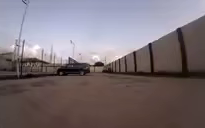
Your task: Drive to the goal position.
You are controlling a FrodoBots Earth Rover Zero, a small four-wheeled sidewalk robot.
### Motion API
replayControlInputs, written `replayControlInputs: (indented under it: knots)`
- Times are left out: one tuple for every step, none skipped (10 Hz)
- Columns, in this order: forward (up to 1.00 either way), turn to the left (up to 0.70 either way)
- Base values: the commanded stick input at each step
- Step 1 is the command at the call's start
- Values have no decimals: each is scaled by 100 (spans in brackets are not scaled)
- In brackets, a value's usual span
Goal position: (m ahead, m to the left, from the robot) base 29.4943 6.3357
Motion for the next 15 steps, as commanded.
replayControlInputs:
  knots:
    - [70, 0]
    - [70, 0]
    - [70, 0]
    - [70, 0]
    - [70, 0]
    - [70, 0]
    - [70, 0]
    - [70, 0]
    - [70, 0]
    - [70, -3]
    - [70, -35]
    - [70, -35]
    - [70, 0]
    - [70, 0]
    - [70, 0]
